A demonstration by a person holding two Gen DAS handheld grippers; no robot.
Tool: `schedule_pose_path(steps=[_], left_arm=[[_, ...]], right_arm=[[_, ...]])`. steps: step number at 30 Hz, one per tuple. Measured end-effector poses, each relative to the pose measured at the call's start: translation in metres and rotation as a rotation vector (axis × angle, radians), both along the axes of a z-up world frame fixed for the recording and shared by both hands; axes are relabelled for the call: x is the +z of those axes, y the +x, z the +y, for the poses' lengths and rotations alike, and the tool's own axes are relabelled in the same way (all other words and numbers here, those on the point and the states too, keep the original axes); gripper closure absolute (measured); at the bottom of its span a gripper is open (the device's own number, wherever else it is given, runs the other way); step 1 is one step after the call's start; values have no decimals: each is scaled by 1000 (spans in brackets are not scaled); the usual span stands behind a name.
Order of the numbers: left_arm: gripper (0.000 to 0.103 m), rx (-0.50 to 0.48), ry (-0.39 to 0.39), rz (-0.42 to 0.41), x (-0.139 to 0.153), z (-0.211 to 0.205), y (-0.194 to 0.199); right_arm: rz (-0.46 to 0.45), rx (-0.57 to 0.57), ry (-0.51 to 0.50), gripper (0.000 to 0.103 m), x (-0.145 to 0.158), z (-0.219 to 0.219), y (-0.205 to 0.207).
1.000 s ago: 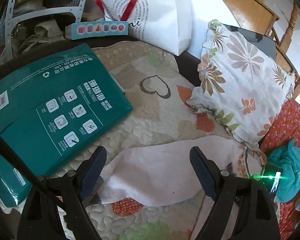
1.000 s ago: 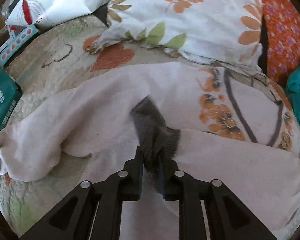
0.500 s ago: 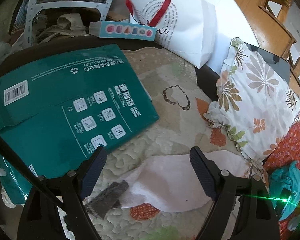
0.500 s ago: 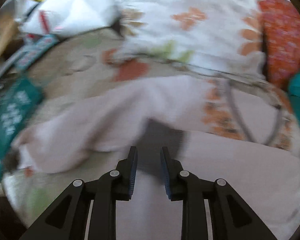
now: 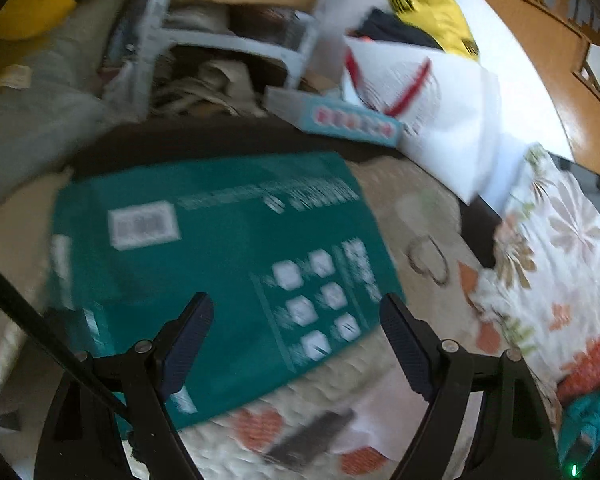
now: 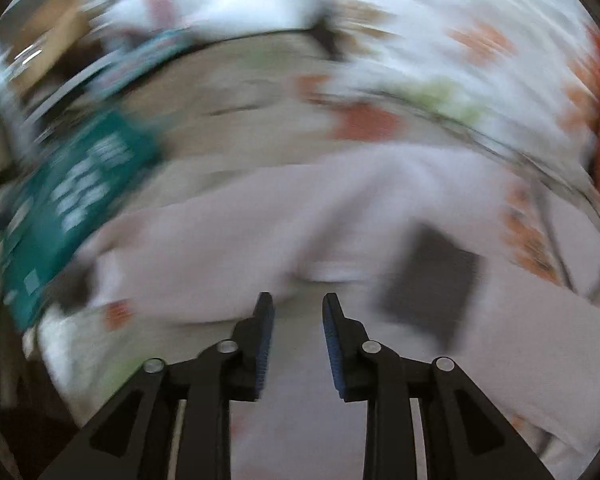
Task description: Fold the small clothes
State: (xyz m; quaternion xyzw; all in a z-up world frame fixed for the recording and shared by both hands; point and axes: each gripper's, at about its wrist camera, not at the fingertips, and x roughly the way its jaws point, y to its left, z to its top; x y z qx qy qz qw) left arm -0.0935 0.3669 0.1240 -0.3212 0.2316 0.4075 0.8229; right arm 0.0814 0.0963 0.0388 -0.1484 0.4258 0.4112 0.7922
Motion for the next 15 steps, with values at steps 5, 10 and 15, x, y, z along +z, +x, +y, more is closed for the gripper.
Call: schedule_pose_path(steps=[5,10,15], left_arm=[[19,97,67,-50,16,9,-35],[19,184,73,-113,22,18,-60],[19,218,63,-124,20,24,-66]], right_arm=[[25,215,43,61,-4,57,-64],[145,243,134,47,-15,96,-87],[160,214,148,34,-20,128,-94]])
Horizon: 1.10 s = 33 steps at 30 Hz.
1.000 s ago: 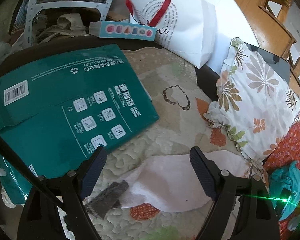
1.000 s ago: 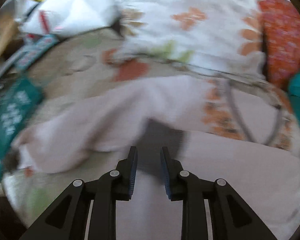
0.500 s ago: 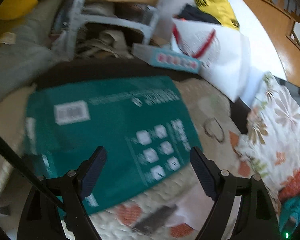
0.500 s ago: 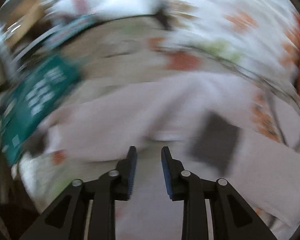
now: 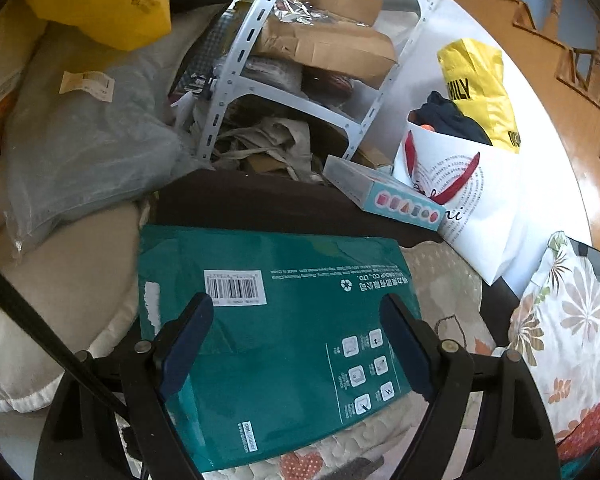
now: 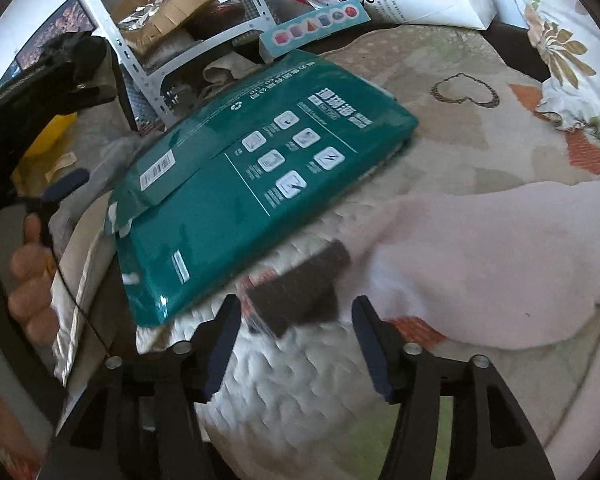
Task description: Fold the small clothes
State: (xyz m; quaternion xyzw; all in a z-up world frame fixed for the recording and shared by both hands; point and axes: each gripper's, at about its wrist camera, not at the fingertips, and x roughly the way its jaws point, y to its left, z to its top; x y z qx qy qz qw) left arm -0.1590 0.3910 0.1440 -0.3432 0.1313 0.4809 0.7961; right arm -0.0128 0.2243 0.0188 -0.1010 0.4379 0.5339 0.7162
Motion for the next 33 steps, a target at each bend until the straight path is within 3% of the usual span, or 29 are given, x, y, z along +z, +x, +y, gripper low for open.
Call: schedule_pose_path(steps=[3,4,5,6,7,13,21,26,33], left_arm=[[19,3,-8,-3,-2,1,1],[19,1,-12,-5,-3,1,2],[19,-3,-16,-3,-3,0,4],[19,-10,-20,1,-4,0,7],[19,-18,-24,4,-5,-2,10],[19,-84,-24,35,-8,-17,39],[19,-253,-21,77,-11,-72,103],[19,-405,7,137,-14,-121,156],[19,-577,71,249,-23,-184,208]], right_arm=[[-10,-9,-44,30,-7,10,0],[-1,-4,-55,35,-10,10,1],[29,4,-73,47,-17,13,4],[48,5,-94,86,-21,14,7],[56,-5,-117,95,-24,14,9],[8,-102,-67,95,12,-39,36],[-96,-366,-75,95,81,-198,115],[-94,-609,-176,95,80,-321,174],[-115,-846,-342,96,43,-420,231]])
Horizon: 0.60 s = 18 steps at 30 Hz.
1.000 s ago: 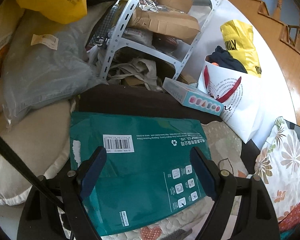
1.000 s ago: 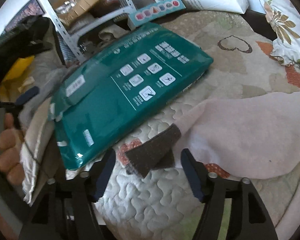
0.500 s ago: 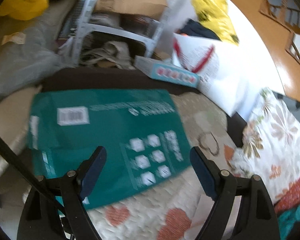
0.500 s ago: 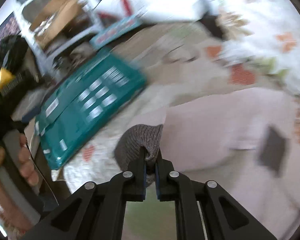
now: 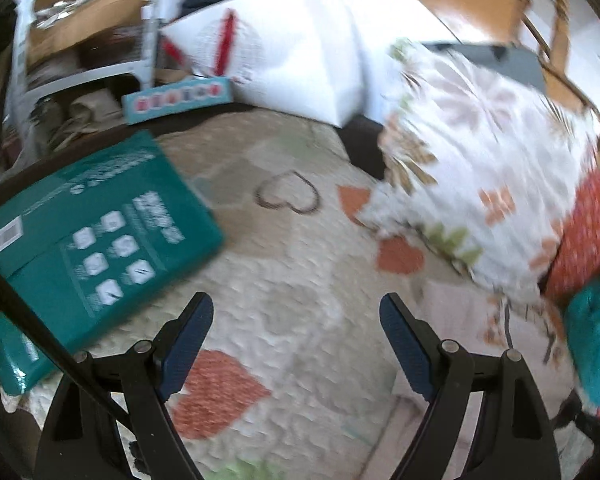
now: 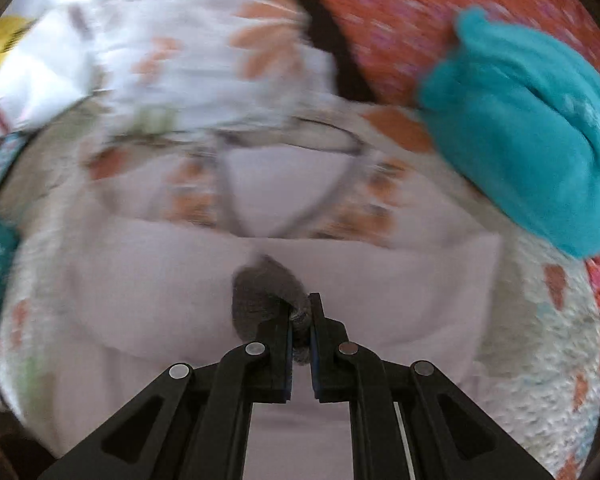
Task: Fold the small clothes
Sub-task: 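Lay the cuff onto the sweater body and open the right tool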
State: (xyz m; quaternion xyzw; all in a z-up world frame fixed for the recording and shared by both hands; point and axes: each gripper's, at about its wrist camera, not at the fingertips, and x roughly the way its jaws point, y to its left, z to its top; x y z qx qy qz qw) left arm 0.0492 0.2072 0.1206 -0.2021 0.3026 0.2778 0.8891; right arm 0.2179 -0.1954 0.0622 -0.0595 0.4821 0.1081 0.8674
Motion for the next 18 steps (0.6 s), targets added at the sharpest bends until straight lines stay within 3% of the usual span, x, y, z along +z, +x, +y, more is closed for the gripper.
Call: schedule_pose_path(steps=[5,10,13,16,18], left_arm=[[19,-69,-8,49,-10,-22,23],[19,-116,-9,97,-19,-36,37],[19,-121,-25,110,-24,-37,41],[19,-118,-39,120,-28,-37,42],[19,-122,-45,127,-30,-39,44]], right_arm=[[13,-90,-22,96,-19,-39,18],[22,-101,-56,95,-27,-53,25],[14,-93,-59,92,-20,-58,26],[-54,-148,-61,79,1,-69,21],[-85,-155,-28,79,15,-77,16]])
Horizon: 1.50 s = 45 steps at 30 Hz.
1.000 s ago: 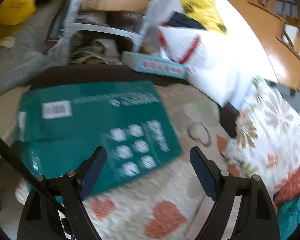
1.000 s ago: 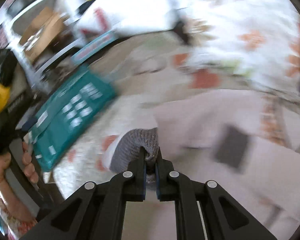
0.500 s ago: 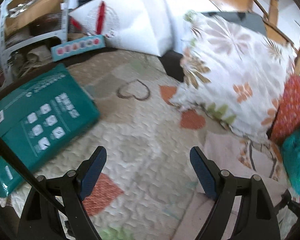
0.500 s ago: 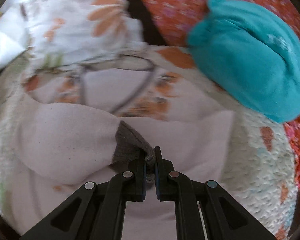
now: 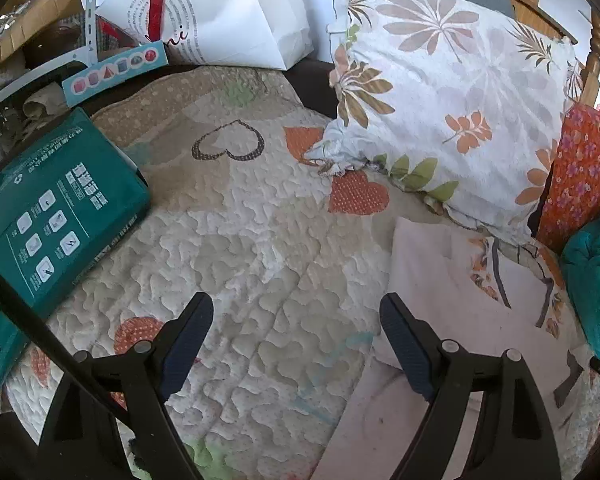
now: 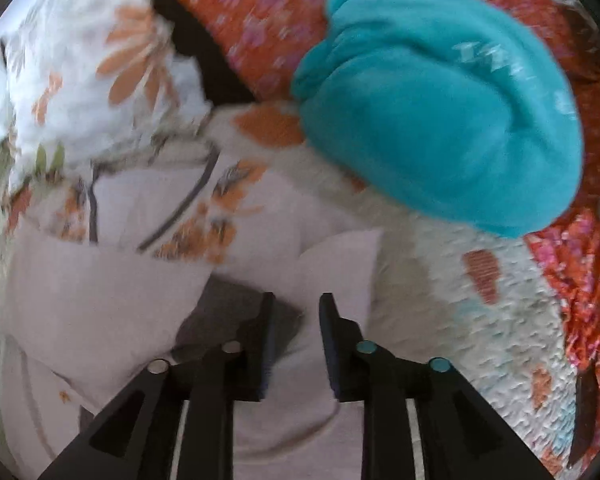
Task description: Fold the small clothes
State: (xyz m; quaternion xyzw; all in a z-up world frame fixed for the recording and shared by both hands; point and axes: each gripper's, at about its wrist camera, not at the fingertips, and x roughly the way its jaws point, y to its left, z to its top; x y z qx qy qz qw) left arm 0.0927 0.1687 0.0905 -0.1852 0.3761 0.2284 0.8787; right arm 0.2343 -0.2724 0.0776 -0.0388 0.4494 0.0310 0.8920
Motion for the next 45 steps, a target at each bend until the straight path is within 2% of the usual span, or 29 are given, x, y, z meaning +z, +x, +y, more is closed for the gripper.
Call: schedule_pose_path(steps=[3,5,8,10,11,12,13,15,17,18,19,21,23,26,28,32,35,36,38,39,40,44,45], left_arm=[[19,-18,-6,13,-3,-4,2],[19,-28,-12,20,-4,-6,2],[19,-35,-14,27,-5,-7,3],[19,-31,-16,25,-5,-7,3],[19,-30,-20,24,-5,-6,3],[19,-29,-25,22,-6,-5,3],[19,-28,-31,21,-6,-4,3],[19,-31,-35,21,-6,-4,4],[19,-43,-37,28,-7,-7,5],[19,-47,-37,30,-7,-8,6],[19,-52,-35,33,-8,-10,6],[19,-60,-29,44,-9,-13,7],[19,-62,-27,50,-10,-14,8],[19,-56,-30,48,-10,-13,8],[19,-54,-36,49,-11,-13,8],[19,-62,-40,63,-12,-12,8],[19,-57,-47,63,-13,-11,7],[19,-56,-47,64,-13,-11,7],[19,-58,-48,67,-14,-11,7],[19,-60,-46,68,-14,-11,7],[19,-58,-44,68,-14,-12,7],[19,-52,-49,65,-14,-10,7],[19,-50,-52,65,-15,-9,7]], right_arm=[[1,66,47,79,7,6,-7],[51,139,110,79,-1,20,-12],[119,186,158,79,-19,33,-19],[115,152,105,79,-26,36,-22],[84,114,42,79,-29,37,-26],[66,102,14,74,-30,37,-29],[58,99,1,61,-31,35,-32],[57,91,-1,48,-37,32,-36],[77,93,32,48,-43,28,-33],[96,99,76,51,-48,28,-30],[111,104,117,72,-51,25,-27],[156,97,218,94,-55,18,-22],[150,91,272,99,-46,8,-22],[122,59,265,102,-27,-13,-23],[105,13,216,102,-20,-27,-22],[72,-69,24,102,-15,-45,-24],[52,-4,97,101,-9,-36,-33],[60,16,119,97,-11,-32,-35],[80,48,154,76,-19,-20,-35],[84,52,159,61,-24,-16,-36],[87,55,160,57,-28,-11,-35],[149,65,167,57,-58,15,-24],[167,76,169,71,-62,20,-22]])
